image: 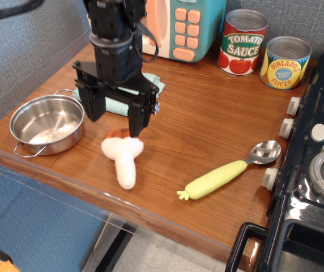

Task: Place the mushroom to the right of the metal pot.

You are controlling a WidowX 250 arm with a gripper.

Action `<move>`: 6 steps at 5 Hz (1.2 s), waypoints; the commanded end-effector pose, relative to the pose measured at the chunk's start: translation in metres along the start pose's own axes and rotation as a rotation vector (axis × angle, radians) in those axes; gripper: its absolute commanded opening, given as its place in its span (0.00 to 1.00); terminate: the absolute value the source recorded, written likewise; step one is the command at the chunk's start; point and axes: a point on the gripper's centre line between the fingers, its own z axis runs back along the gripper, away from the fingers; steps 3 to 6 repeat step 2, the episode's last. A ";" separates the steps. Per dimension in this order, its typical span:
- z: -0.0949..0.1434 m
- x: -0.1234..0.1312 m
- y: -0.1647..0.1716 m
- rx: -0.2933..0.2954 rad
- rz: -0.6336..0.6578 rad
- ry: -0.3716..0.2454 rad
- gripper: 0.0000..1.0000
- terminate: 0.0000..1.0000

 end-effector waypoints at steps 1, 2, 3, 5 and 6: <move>0.020 -0.001 0.009 0.003 0.002 -0.055 1.00 0.00; 0.020 -0.001 0.009 0.003 0.002 -0.055 1.00 1.00; 0.020 -0.001 0.009 0.003 0.002 -0.055 1.00 1.00; 0.020 -0.001 0.009 0.003 0.002 -0.055 1.00 1.00; 0.020 -0.001 0.009 0.003 0.002 -0.055 1.00 1.00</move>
